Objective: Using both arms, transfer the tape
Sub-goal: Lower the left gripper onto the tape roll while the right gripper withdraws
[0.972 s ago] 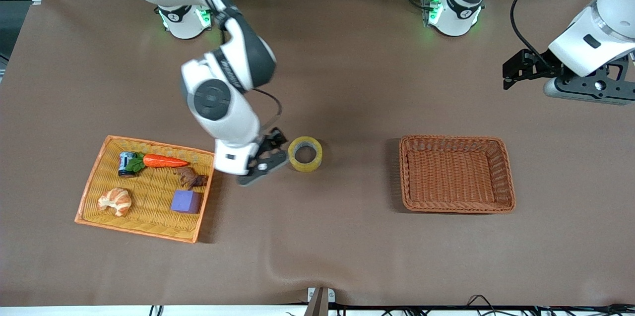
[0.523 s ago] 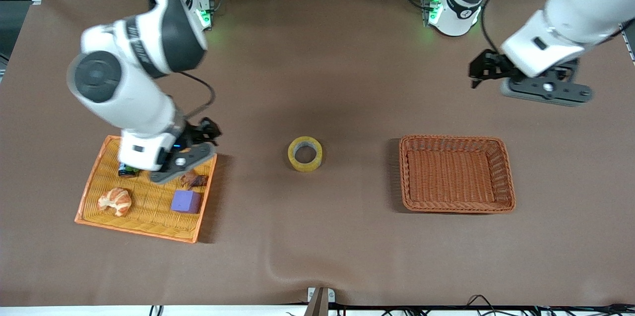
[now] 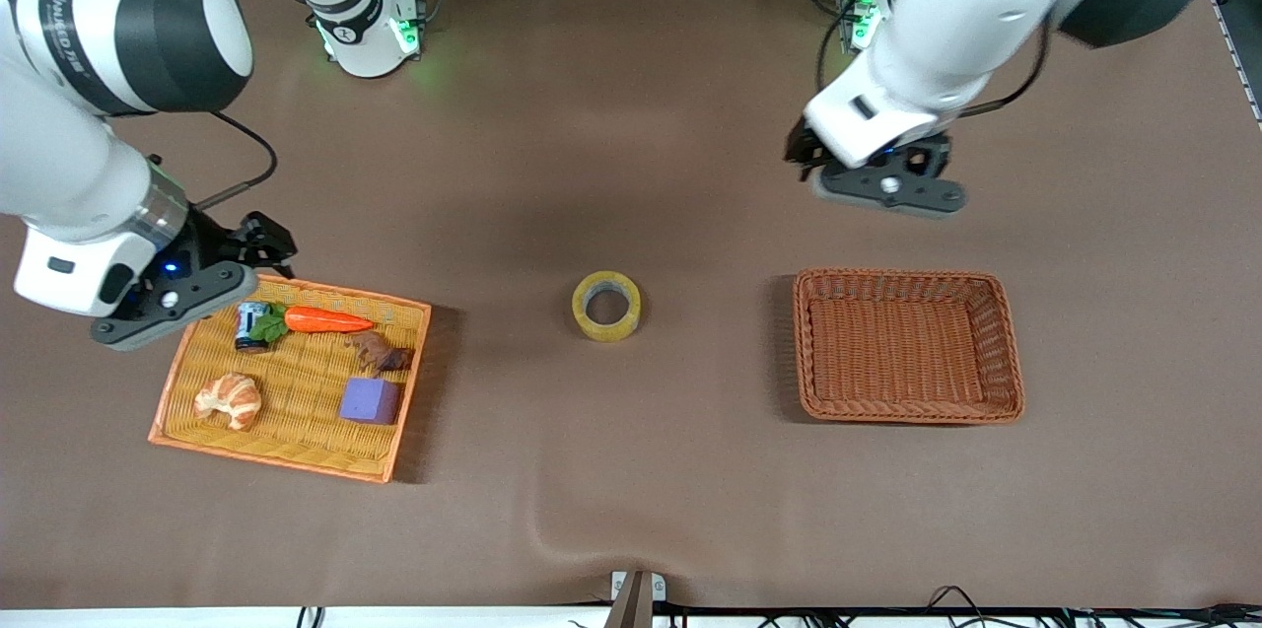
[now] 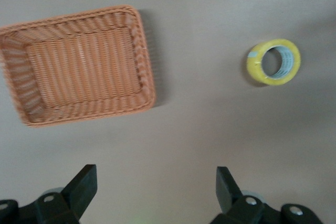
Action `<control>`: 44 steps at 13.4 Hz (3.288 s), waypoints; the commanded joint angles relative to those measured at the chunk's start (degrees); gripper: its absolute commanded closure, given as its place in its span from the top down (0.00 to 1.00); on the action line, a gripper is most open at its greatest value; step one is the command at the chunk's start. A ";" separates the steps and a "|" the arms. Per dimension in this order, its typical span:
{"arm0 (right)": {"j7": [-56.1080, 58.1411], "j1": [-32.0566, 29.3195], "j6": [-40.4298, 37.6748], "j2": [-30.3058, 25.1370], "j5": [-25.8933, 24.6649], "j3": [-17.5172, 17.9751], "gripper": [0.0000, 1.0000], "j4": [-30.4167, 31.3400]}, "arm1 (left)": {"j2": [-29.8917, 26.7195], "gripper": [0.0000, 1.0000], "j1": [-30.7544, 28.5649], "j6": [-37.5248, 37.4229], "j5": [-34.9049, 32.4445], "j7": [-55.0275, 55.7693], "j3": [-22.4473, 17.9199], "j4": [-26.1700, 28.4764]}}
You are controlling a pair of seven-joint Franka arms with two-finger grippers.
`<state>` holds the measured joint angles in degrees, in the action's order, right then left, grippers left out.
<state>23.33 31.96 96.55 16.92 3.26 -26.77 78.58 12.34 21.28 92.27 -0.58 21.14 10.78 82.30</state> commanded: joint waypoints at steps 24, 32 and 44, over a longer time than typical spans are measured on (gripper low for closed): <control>17.63 -14.21 -7.94 -2.41 8.42 0.14 0.73 1.23 | 35.11 1.00 16.08 37.80 -9.44 38.71 -1.03 -5.05; 17.72 -14.12 -12.61 -2.59 8.60 0.41 0.58 0.17 | 38.37 0.62 16.69 42.03 -9.53 40.21 -1.29 -5.13; 18.51 -13.24 -13.06 -4.69 8.16 0.76 0.60 0.26 | 29.25 0.00 12.75 32.28 -10.05 40.30 -1.29 -4.70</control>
<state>41.34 18.94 84.34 14.98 10.50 -26.86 78.46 46.45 36.03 128.20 -9.00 59.86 9.45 76.25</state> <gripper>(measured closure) 0.401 0.784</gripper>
